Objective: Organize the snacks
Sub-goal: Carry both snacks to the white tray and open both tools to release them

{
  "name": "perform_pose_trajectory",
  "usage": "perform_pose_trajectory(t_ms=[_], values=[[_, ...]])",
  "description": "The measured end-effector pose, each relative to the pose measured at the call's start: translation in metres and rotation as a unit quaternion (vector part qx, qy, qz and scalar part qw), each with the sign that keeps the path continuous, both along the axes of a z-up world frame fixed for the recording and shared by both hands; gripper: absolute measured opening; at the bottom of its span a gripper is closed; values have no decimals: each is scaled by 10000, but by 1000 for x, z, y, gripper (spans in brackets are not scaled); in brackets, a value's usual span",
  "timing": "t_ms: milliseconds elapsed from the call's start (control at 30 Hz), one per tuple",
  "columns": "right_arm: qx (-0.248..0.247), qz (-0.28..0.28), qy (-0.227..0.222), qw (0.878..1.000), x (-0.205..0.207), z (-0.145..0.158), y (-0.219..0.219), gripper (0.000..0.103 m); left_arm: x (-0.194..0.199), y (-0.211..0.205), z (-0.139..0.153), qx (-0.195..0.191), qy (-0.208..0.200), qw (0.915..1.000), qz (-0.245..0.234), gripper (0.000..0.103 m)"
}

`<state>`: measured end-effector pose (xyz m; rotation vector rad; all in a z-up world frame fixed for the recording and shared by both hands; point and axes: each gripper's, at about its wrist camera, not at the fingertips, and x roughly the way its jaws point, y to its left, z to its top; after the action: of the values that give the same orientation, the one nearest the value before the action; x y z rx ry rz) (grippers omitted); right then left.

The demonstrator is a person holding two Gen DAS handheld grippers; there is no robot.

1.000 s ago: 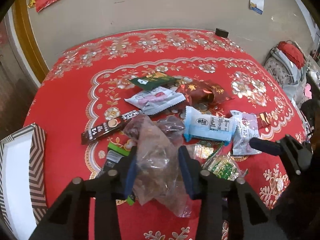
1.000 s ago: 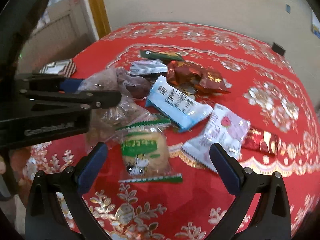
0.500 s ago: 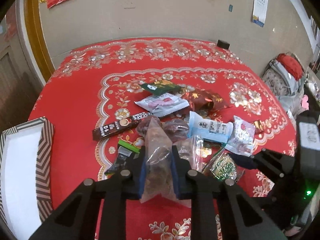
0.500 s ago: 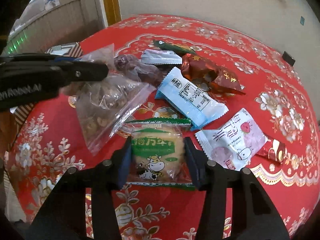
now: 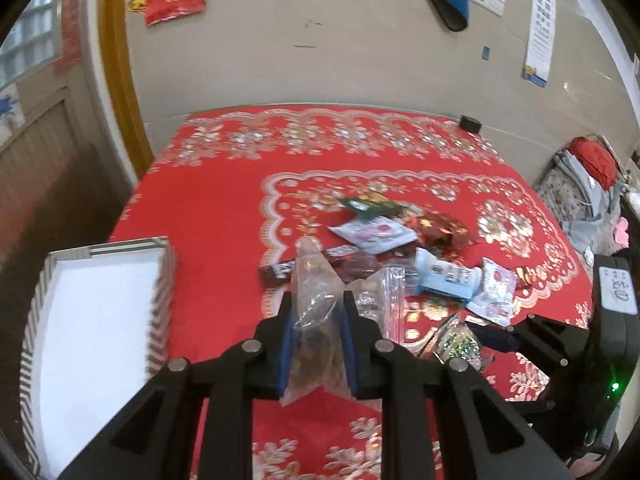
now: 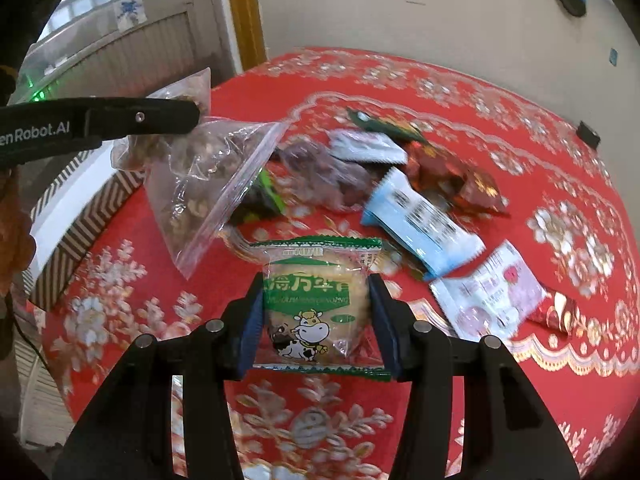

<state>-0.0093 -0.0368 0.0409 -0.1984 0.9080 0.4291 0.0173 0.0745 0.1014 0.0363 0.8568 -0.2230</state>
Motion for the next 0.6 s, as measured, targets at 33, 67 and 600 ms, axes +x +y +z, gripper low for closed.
perform_pose_trajectory(t_ms=[33, 67, 600], values=[[-3, 45, -16, 10000, 0, 1, 5, 48, -1, 5, 2, 19, -13, 10000, 56, 23], [-2, 100, -38, 9999, -1, 3, 11, 48, -2, 11, 3, 36, -21, 9999, 107, 23], [143, 1130, -115, 9934, 23, 18, 128, 48, 4, 132, 7, 311, 45, 9917, 1246, 23]])
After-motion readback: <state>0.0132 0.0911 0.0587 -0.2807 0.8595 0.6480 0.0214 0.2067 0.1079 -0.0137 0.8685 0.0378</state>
